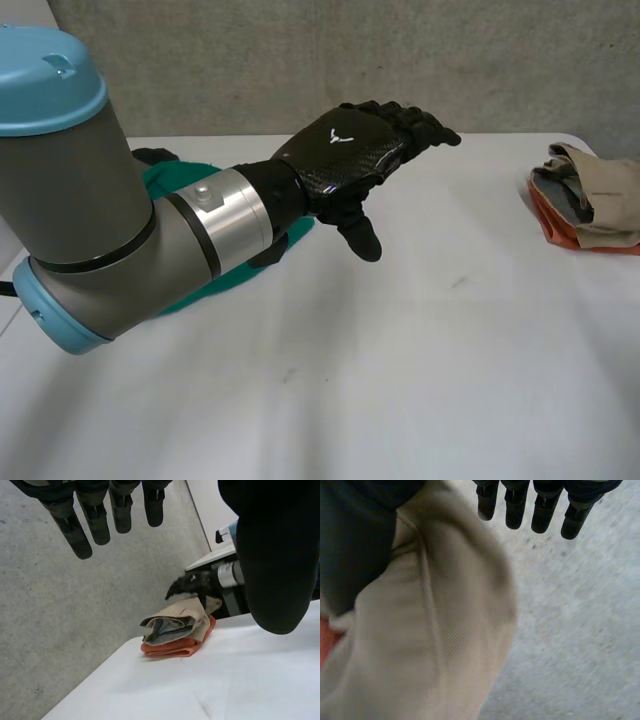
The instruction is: Fold the laundry.
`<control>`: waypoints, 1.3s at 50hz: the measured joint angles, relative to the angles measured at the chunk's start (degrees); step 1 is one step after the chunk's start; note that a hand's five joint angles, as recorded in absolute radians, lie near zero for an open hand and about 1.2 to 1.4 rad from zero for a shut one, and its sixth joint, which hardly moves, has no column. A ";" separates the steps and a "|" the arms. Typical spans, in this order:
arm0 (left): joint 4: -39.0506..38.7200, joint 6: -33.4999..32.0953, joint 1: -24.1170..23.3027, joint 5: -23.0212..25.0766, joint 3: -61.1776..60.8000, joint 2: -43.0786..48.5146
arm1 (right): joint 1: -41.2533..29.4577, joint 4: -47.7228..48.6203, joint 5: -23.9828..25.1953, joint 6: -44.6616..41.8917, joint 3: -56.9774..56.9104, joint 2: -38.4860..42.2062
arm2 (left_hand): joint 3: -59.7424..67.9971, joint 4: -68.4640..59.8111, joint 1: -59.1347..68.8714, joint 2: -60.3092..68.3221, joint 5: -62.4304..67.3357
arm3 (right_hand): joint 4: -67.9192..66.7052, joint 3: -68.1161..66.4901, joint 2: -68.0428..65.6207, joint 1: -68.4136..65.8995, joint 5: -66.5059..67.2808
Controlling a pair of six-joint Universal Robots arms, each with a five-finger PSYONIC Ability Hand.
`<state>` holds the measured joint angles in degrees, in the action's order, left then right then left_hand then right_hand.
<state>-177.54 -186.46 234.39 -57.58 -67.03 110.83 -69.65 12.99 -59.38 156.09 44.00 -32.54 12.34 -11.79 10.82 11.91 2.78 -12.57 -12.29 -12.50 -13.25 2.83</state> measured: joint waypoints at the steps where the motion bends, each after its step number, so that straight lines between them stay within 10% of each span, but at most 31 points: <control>1: 0.00 -0.01 -0.01 -0.22 -0.02 -0.10 | -0.04 -0.84 -0.26 0.03 1.00 -2.13 | 0.00 0.00 0.00 0.00 0.00 | 0.00 0.00 0.00 0.00 0.00; 11: -0.03 -0.07 0.63 -3.01 -0.16 -0.96 | -0.29 -9.54 -13.36 -0.84 5.36 -15.68 | 0.00 0.00 0.00 0.00 0.00 | 0.00 0.00 0.00 0.00 0.00; 14: -0.59 -0.24 2.75 -6.15 1.10 -1.27 | -1.58 -13.64 -26.67 -5.42 3.43 -20.78 | 0.00 0.00 0.08 0.00 0.00 | 0.00 0.00 0.00 0.00 0.00; 18: -2.45 -0.45 6.41 -12.60 4.27 -0.92 | -7.29 -11.25 -32.32 -8.48 2.61 -24.21 | 0.12 -0.15 0.20 0.12 0.00 | 0.00 0.00 0.00 0.00 0.00; 29: -6.18 -16.89 17.86 -31.20 10.48 11.71 | -26.83 1.44 -24.02 -10.35 21.47 -34.19 | 0.12 -0.15 0.20 0.12 0.01 | 0.01 0.01 0.02 0.00 0.01; 41: -15.96 -35.49 23.87 -22.39 13.35 31.88 | -38.38 3.69 -22.01 -10.40 44.37 -35.31 | 9.23 -9.27 11.73 9.77 8.53 | 0.01 0.01 0.02 0.00 0.00; 47: -19.79 -34.72 23.86 -19.75 16.57 36.66 | -38.56 6.52 -22.32 -10.41 49.55 -35.18 | 51.07 -52.01 56.37 52.01 50.40 | 0.01 0.01 0.02 0.00 0.00; 57: -21.62 -29.88 19.09 -21.48 13.27 27.17 | -37.28 8.48 -22.60 -10.28 53.37 -37.35 | 55.71 -56.80 56.72 56.54 53.14 | 0.01 0.01 0.02 0.00 0.01; 65: -21.84 -12.49 12.03 -23.67 5.83 3.96 | -36.84 7.84 -22.74 -9.50 53.55 -40.11 | 55.78 -56.96 56.72 56.63 53.14 | 0.01 0.01 0.02 0.00 0.00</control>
<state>-199.38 -198.95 246.42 -81.26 -61.21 114.78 -106.49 20.83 -82.13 146.59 97.55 -72.65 68.13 -68.75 67.54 68.54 55.92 -12.56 -12.28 -12.48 -13.25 2.83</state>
